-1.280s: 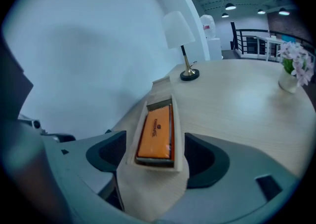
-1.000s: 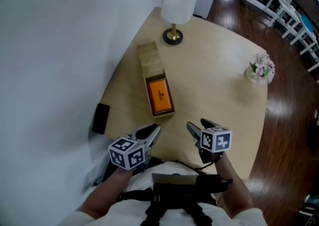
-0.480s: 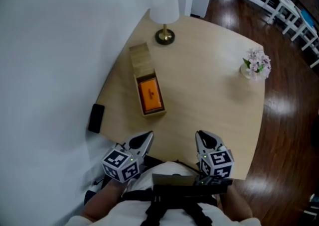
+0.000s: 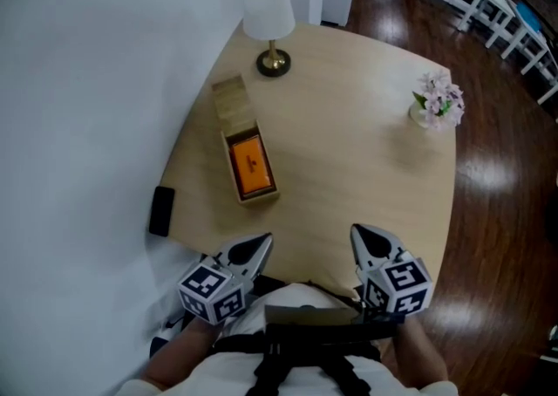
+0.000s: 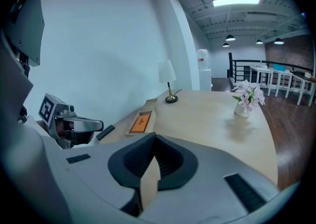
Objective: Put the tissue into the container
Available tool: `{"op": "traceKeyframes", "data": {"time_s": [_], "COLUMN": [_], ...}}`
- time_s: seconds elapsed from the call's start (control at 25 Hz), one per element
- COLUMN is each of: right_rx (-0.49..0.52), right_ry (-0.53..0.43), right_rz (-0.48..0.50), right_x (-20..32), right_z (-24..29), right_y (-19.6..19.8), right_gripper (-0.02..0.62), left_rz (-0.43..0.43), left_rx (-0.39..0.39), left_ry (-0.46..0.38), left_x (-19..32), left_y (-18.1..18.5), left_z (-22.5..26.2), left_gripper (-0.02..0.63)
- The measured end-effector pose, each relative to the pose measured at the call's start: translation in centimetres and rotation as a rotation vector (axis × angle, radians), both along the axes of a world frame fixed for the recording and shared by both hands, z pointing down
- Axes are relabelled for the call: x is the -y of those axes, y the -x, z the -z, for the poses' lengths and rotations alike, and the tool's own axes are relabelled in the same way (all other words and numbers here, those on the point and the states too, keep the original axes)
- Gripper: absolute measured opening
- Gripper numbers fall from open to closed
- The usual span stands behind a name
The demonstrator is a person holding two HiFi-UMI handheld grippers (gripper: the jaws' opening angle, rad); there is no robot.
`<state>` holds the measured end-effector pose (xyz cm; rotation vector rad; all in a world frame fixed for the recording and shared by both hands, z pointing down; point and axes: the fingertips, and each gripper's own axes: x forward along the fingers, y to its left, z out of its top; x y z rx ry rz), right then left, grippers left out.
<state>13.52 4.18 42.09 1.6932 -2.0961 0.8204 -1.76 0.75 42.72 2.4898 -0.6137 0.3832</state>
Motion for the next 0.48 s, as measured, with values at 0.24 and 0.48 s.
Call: {"op": "traceKeyframes", "data": {"time_s": [0.24, 0.48], "right_rx": [0.017, -0.029], "right_ry": [0.028, 0.015], "right_rz": [0.01, 0.02], "right_x": [0.1, 0.1], "right_z": [-0.9, -0.8], "right_y": [0.1, 0.0], "right_gripper": [0.0, 0.0], "left_rz": [-0.037, -0.079], "left_rx": [0.008, 0.027], "left_ry": [-0.006, -0.033], "left_x": [-0.3, -1.0], "left_y": [-0.8, -1.5], "left_z": [0.1, 0.0], "left_gripper": [0.0, 0.0]}}
